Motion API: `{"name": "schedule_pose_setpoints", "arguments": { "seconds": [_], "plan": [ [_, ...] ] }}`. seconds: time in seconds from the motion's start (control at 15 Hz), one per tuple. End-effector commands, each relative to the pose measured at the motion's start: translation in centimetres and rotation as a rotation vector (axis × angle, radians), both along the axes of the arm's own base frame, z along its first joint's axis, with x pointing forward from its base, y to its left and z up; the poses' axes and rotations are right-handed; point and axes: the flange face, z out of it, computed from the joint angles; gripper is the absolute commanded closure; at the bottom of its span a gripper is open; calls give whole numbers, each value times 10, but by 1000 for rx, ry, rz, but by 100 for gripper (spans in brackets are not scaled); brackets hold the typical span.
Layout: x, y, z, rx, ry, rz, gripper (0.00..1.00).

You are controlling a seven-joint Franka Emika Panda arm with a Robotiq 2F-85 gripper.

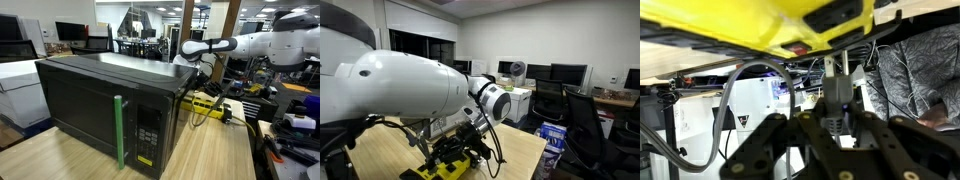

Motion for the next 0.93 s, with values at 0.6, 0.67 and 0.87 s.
{"name": "schedule_pose_setpoints", "arguments": {
  "seconds": [0.6,0.67,0.87],
  "plan": [
    [-3,6,8,6,-27,27,94],
    [-3,5,8,7,-27,26,94],
    [-6,3,9,9,-26,21,94]
  ]
}}
